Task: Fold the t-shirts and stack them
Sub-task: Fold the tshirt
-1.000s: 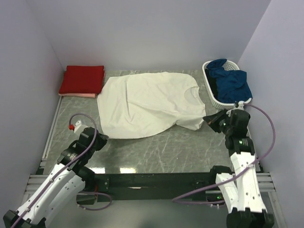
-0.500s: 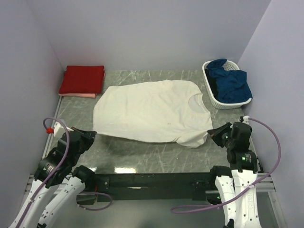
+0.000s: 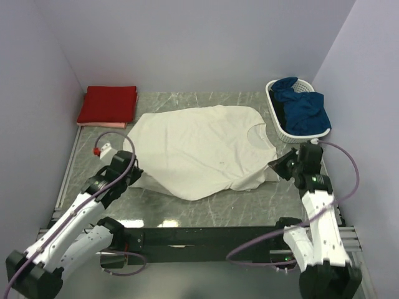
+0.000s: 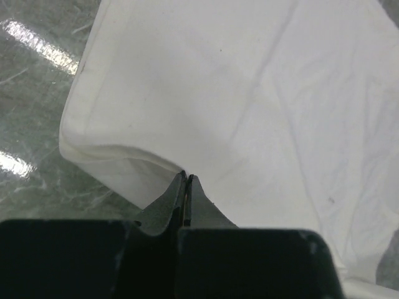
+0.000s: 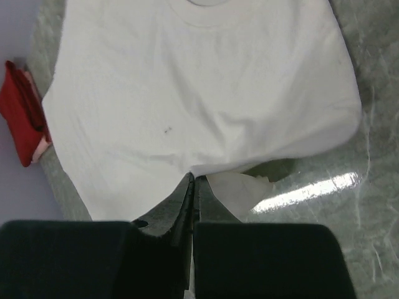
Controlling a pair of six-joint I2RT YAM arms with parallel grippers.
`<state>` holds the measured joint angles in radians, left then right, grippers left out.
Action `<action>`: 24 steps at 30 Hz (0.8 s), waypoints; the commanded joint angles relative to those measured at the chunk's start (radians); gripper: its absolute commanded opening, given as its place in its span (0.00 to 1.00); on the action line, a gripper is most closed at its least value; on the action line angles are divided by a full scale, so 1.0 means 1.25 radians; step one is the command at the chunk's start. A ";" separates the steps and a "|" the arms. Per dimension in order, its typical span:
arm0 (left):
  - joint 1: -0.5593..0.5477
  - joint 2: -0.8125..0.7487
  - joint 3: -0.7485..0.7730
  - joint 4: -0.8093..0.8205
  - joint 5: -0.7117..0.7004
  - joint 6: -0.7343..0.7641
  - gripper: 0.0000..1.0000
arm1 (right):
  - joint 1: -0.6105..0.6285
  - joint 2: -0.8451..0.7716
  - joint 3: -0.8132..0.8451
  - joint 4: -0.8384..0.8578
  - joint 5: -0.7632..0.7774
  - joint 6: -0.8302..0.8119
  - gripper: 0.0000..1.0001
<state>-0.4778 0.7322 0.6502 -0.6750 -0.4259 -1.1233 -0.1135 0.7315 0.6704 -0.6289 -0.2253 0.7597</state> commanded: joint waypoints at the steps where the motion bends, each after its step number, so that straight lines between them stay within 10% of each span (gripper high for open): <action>1: 0.003 0.084 0.031 0.129 -0.036 0.060 0.00 | 0.006 0.141 0.046 0.145 -0.022 -0.015 0.00; 24: 0.288 0.271 -0.005 0.298 0.131 0.145 0.00 | 0.018 0.621 0.325 0.301 -0.085 -0.040 0.00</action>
<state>-0.1349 1.0615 0.6456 -0.3470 -0.2798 -0.9611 -0.0956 1.4986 0.9985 -0.3050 -0.3267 0.7334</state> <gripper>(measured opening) 0.013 0.009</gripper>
